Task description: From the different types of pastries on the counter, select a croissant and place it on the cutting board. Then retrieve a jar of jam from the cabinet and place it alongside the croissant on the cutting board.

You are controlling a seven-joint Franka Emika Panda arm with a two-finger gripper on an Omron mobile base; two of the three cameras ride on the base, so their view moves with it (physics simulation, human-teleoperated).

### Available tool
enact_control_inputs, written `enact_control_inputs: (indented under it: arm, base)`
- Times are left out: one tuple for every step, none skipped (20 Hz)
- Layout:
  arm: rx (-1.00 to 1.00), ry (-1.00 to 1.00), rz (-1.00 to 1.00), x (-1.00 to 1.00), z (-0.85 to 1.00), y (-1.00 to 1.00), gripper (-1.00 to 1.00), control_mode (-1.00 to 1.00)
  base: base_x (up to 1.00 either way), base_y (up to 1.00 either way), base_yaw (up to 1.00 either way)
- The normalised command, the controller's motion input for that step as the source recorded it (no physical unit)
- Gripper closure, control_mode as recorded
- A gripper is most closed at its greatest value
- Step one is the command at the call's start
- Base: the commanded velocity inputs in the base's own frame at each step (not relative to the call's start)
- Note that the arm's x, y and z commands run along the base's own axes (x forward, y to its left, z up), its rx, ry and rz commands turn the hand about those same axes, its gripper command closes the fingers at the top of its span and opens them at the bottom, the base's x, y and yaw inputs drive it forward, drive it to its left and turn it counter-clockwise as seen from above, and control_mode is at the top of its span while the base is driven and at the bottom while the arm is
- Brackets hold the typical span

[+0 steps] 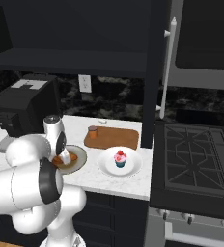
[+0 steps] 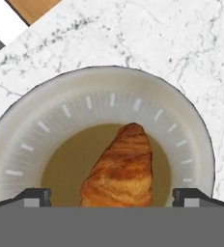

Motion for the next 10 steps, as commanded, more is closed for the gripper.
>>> enact_control_inputs:
  arm:
    - [0.01,0.00,-0.01,-0.23,-0.10,-0.06,-1.00,-1.00]
    - [0.01,0.00,0.00,-0.26,-0.10,-0.08,-1.00,-1.00]
    - [0.01,0.00,0.00,-0.28,-0.15,-0.08,-1.00,-1.00]
    - [0.02,0.00,-0.01,-0.25,-0.09,-0.08,-1.00,-1.00]
    - [0.00,0.02,-0.02,-0.26,-0.08,-0.11,-1.00,-1.00]
    - [0.00,0.00,0.00,-0.16,-0.15,-0.05,-1.00,-1.00]
    - [0.00,0.00,0.00,0.00,-0.15,0.00,-1.00,-1.00]
    - [0.02,0.00,0.00,0.00,-0.14,0.00,-1.00,-1.00]
    - [0.02,0.00,0.00,0.01,-0.14,0.00,-1.00,-1.00]
    - [0.03,0.00,0.00,0.09,-0.17,0.00,-1.00,-1.00]
  base:
    - [0.00,0.00,0.00]
    - [0.00,0.00,0.00]
    - [0.00,0.00,0.00]
    - [0.00,0.00,0.00]
    - [0.00,0.00,0.00]
    - [0.00,0.00,0.00]
    - [0.00,0.00,0.00]
    - [0.00,0.00,0.00]
    - [0.00,0.00,0.00]
    - [0.00,0.00,0.00]
